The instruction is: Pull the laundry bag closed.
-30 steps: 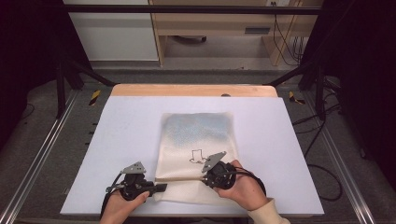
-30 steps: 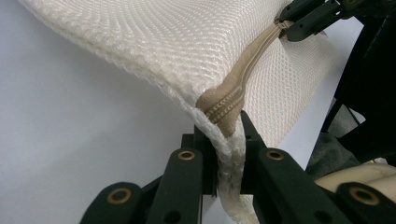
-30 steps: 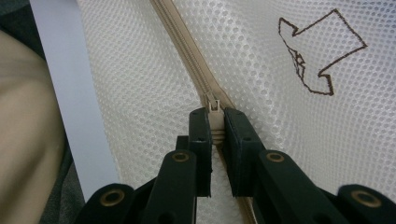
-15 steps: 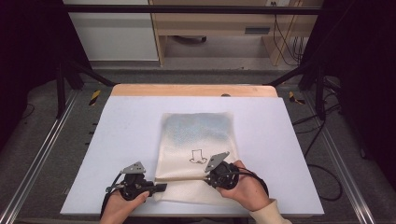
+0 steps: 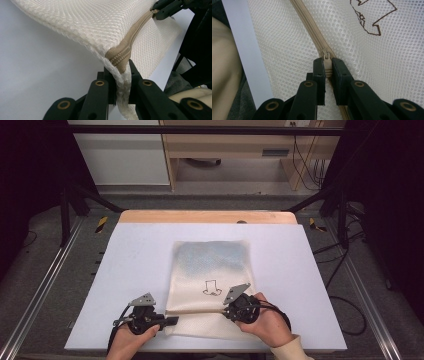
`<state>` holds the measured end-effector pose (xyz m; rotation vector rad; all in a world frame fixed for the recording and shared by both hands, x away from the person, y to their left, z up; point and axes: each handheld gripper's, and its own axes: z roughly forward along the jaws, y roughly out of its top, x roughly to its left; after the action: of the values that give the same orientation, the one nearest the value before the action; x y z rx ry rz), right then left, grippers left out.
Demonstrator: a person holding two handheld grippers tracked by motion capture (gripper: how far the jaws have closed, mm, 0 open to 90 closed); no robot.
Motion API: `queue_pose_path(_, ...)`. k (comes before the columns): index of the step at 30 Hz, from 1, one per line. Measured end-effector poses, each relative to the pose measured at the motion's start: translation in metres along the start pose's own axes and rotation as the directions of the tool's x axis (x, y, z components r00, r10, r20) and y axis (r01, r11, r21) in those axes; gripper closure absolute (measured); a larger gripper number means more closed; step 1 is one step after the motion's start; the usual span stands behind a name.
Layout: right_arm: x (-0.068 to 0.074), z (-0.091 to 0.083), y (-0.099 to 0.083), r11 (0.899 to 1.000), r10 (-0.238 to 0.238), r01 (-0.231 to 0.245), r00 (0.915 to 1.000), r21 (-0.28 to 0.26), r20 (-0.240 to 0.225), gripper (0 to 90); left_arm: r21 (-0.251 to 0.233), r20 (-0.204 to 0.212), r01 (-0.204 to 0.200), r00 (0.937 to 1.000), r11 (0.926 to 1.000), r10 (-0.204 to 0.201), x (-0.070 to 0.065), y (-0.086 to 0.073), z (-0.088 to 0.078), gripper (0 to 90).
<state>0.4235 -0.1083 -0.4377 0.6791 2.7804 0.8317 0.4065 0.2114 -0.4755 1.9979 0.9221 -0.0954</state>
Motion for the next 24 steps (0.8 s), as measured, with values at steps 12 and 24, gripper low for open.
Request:
queue_pose_path(12,-0.0017,-0.002,-0.0048,1.0,0.007,-0.007,1.0,-0.009,-0.001,82.0,0.0,0.001,0.0,1.0,1.0,0.0,0.0002,0.0001,-0.0001,83.3)
queue_pose_path(24,-0.0018,-0.0029,-0.0063,1.0,0.005,-0.005,1.0,-0.008,-0.002,82.0,0.003,0.0,0.001,1.0,1.0,-0.001,0.0006,-0.0003,0.0003,83.4)
